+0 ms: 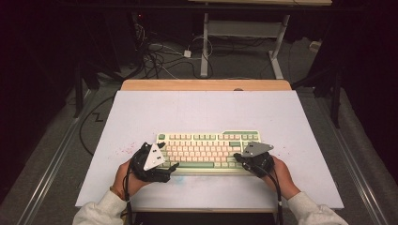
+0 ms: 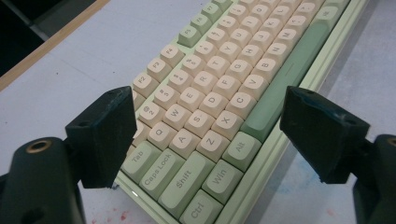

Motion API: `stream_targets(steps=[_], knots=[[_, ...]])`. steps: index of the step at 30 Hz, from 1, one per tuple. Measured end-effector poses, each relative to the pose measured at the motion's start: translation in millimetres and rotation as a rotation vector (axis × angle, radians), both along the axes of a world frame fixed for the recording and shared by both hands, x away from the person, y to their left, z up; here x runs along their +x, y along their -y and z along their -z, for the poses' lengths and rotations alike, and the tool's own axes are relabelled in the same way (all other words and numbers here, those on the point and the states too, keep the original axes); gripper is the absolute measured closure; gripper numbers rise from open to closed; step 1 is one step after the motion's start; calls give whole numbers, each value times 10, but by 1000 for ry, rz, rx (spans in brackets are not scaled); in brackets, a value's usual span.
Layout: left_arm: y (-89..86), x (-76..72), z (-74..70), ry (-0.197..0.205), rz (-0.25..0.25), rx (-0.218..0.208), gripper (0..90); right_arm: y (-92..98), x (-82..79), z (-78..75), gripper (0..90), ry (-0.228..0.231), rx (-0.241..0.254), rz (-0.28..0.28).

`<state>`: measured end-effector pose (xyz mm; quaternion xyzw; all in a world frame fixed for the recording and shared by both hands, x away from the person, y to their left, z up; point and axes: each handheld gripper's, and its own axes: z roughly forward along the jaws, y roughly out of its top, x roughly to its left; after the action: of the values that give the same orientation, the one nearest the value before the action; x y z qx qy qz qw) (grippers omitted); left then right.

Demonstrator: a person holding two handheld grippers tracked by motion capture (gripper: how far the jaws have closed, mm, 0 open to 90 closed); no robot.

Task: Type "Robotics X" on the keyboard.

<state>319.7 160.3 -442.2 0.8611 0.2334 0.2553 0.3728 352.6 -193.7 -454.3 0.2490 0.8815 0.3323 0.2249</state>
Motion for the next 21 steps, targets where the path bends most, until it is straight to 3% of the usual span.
stream_targets(steps=[3, 8, 17, 21], knots=[[-1, -1, -5, -4, 0, 1, 195, -4, -8, 2, 900, 5, -4, 3], [-12, 6, -16, -25, 10, -3, 296, -4, -16, 6, 900, 6, -2, 6], [-28, -3, -53, -25, 40, -15, 650, -3, -23, 6, 900, 7, -2, 6], [-48, 9, -62, -44, 45, -16, 796, -1, -23, 6, 900, 9, -4, 5]])
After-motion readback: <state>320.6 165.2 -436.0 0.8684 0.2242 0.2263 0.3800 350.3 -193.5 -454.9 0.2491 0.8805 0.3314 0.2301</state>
